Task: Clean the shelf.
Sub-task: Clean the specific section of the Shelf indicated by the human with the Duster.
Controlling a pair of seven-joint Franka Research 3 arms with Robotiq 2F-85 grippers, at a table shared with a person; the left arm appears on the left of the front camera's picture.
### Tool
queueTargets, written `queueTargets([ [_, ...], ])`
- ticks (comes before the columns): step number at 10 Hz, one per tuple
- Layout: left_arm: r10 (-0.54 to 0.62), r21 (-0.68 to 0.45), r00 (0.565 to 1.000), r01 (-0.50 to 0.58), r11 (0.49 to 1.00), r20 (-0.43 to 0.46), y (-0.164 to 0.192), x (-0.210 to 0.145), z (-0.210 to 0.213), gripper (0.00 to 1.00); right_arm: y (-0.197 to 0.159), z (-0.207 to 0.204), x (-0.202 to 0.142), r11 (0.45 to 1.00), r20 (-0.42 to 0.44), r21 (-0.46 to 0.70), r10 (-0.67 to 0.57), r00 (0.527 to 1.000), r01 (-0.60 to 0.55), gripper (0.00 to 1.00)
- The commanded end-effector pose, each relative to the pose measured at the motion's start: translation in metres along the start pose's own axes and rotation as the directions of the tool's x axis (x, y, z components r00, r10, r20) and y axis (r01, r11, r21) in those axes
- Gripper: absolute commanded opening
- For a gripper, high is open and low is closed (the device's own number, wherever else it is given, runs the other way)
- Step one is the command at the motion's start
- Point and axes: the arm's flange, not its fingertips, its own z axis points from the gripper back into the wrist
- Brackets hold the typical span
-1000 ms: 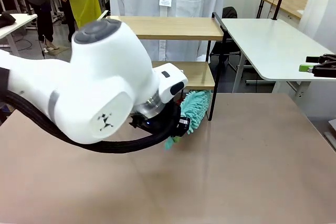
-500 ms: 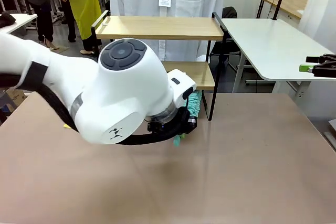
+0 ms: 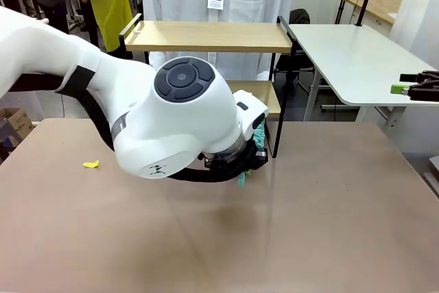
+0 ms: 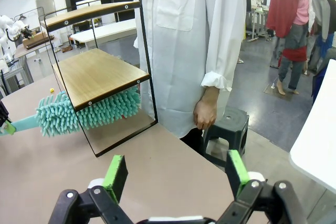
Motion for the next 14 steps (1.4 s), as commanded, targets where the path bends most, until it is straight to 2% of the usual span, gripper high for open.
queueTargets([
  [1, 0.028, 0.004, 1.000, -0.028, 1.000, -0.009, -0.025, -0.004, -0.049, 0.13, 0.001, 0.001, 0.003, 1.000, -0.003, -0.001, 0.005, 1.000, -0.005, 1.00],
  [5, 0.067, 0.030, 0.997, -0.066, 0.997, -0.041, -0.025, -0.007, -0.057, 0.13, 0.001, 0.001, 0.003, 1.000, -0.003, -0.001, 0.005, 1.000, -0.005, 1.00],
  [6, 0.004, 0.007, 0.998, -0.004, 1.000, -0.061, -0.002, -0.010, -0.029, 0.13, 0.001, 0.001, 0.003, 1.000, -0.003, -0.001, 0.005, 1.000, -0.005, 1.00],
  [8, 0.018, 0.014, 0.997, -0.017, 1.000, -0.074, -0.005, -0.009, -0.034, 0.13, 0.001, 0.001, 0.003, 1.000, -0.003, -0.001, 0.005, 1.000, -0.005, 1.00],
  [11, 0.072, 0.065, 0.992, -0.066, 0.996, -0.104, 0.022, -0.002, -0.036, 0.13, 0.001, 0.001, 0.003, 1.000, -0.003, -0.001, 0.005, 1.000, -0.005, 1.00],
  [14, 0.095, 0.189, 0.989, -0.072, 0.979, -0.117, 0.067, 0.003, -0.025, 0.13, 0.001, 0.001, 0.003, 1.000, -0.003, -0.001, 0.005, 1.000, -0.005, 1.00],
])
